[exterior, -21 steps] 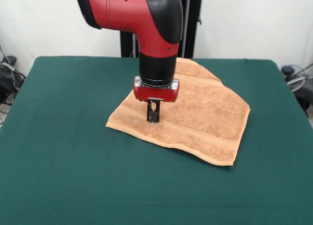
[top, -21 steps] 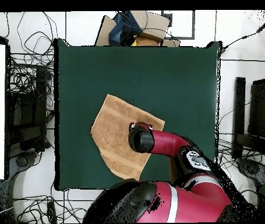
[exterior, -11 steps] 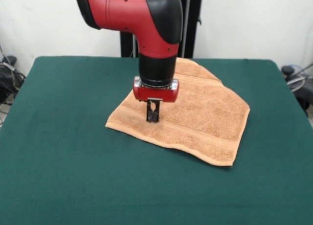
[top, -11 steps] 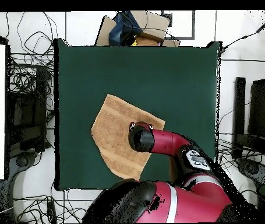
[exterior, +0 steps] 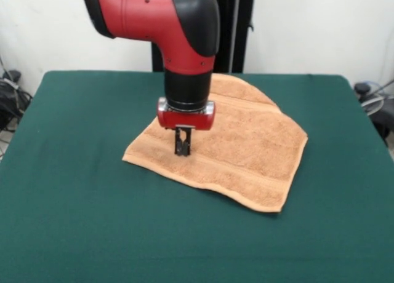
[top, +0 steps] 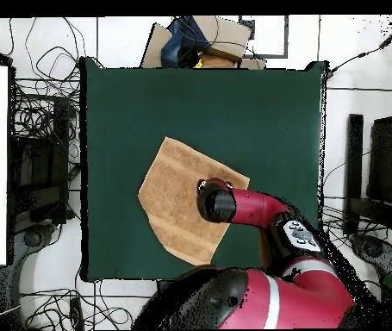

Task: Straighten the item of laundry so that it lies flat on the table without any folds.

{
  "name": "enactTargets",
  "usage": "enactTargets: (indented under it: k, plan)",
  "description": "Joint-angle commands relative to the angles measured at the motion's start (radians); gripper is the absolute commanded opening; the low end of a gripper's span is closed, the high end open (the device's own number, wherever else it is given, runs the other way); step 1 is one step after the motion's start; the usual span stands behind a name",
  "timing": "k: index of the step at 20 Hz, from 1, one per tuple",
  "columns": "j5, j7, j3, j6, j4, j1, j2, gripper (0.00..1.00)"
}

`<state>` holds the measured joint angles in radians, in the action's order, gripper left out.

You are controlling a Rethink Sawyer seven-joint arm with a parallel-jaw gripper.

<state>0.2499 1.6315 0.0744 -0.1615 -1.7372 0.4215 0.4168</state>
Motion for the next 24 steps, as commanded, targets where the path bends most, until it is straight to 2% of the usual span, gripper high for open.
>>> enactTargets:
  k: [1,11,24]
  plan:
    - [0.095,-0.080,0.096,-0.072,0.143,0.111,-0.054,0.00]
    - [0.146,-0.086,0.142,-0.113,0.207,0.174,-0.078,0.00]
    - [0.169,-0.023,0.129,-0.114,0.212,0.162,-0.073,0.00]
